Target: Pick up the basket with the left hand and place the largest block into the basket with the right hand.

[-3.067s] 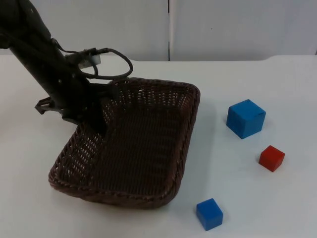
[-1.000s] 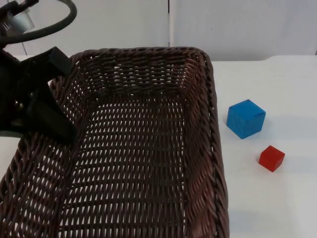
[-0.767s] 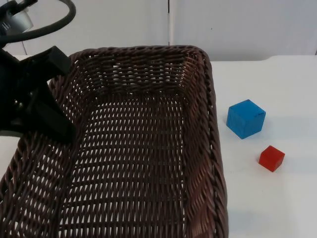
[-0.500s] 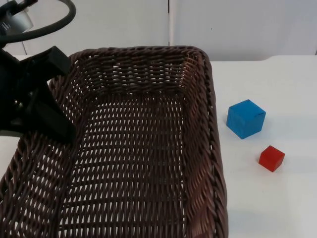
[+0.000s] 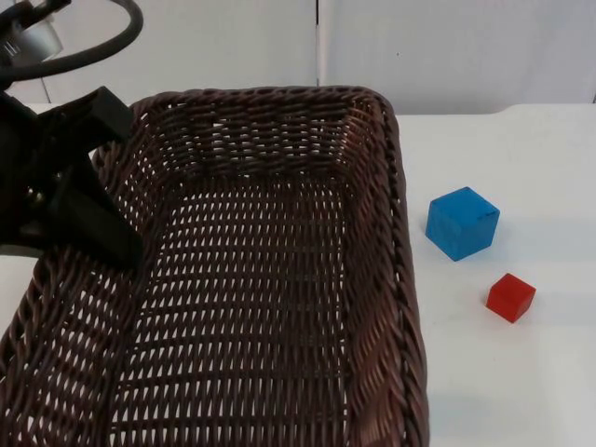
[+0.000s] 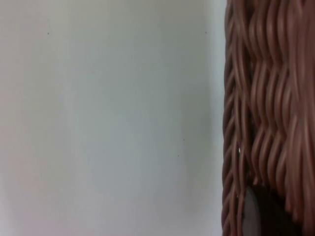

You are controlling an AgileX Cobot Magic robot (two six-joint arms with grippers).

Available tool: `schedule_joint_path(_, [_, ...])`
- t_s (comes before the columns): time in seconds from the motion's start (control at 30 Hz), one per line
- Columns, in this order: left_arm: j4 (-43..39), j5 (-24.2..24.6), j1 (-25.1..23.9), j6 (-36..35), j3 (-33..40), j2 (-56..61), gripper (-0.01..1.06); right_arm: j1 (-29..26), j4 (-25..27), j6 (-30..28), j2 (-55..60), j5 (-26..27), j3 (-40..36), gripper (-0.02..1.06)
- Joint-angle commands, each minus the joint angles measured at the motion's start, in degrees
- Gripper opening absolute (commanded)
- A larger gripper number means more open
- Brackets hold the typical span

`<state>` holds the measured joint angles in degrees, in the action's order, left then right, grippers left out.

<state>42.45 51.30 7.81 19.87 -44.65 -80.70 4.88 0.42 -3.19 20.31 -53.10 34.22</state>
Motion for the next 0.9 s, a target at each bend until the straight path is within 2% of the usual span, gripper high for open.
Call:
schedule_joint_path(0.0, [2.1, 0.2, 0.2, 0.0, 0.1, 0.9, 0.0, -0.3, 0.1, -0.9, 5.6, 3.3, 1.7, 1.05])
schedule_joint_path(0.3, [2.0, 0.2, 0.2, 0.0, 0.1, 0.9, 0.0, -0.3, 1.3, -0.9, 23.6, 8.6, 8.6, 1.05])
schedule_joint_path(0.47, [2.1, 0.2, 0.2, 0.0, 0.1, 0.9, 0.0, -0.2, 1.7, -1.2, 35.2, 8.8, 14.3, 1.05])
schedule_joint_path(0.57, [2.1, 0.2, 0.2, 0.0, 0.1, 0.9, 0.0, -0.2, 3.5, -3.2, 40.2, 8.7, 17.0, 1.05])
schedule_joint_path(0.73, [2.1, 0.2, 0.2, -0.2, 0.1, 0.9, 0.0, -0.2, 10.5, -10.2, 50.5, 8.3, 23.4, 1.05])
schedule_joint_path(0.87, [2.1, 0.2, 0.2, -0.2, 0.1, 0.9, 0.0, 0.9, 11.8, -10.3, 55.7, 7.4, 26.9, 1.05])
